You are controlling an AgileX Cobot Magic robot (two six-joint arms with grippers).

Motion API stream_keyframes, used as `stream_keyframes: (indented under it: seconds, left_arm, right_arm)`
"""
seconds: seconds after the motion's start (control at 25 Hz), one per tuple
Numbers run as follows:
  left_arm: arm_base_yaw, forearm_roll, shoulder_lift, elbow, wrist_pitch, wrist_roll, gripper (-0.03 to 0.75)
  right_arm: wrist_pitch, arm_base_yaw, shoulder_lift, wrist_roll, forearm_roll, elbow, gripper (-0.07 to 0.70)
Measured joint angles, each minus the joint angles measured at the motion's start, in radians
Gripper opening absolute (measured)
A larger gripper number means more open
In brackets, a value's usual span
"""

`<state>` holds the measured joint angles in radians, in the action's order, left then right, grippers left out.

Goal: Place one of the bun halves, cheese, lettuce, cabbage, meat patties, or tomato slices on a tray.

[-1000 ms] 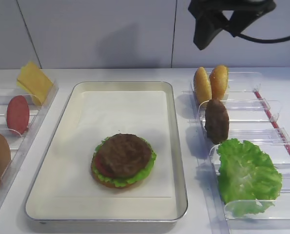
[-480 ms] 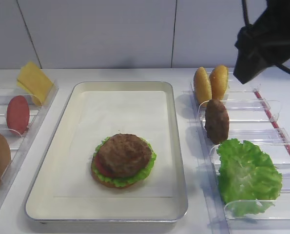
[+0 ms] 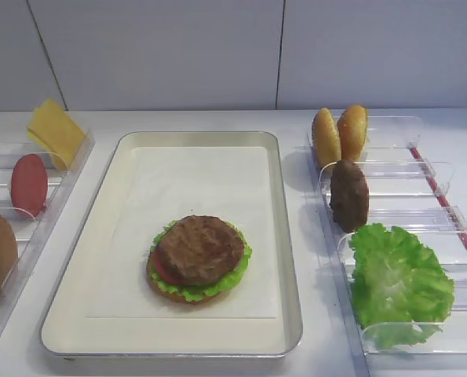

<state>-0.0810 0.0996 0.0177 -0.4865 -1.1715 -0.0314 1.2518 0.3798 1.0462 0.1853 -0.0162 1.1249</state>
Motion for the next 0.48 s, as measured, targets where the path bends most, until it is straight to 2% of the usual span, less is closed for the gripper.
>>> stream_keyframes:
  seconds: [0.16,0.32,0.48]
  left_arm:
    - [0.000,0.000,0.000,0.000,0.000,0.000,0.396]
    - [0.000,0.000,0.000,0.000,0.000,0.000,0.396]
    - [0.000,0.000,0.000,0.000,0.000,0.000,0.396]
  right_arm:
    - [0.000,0.000,-0.109,-0.061,-0.047,-0.070,0.543]
    - [-0.026,0.000,-0.226,-0.116,-0.097,-0.162,0.543]
    - [-0.063,0.000,-0.345,-0.126,-0.097,-0.271,0.543]
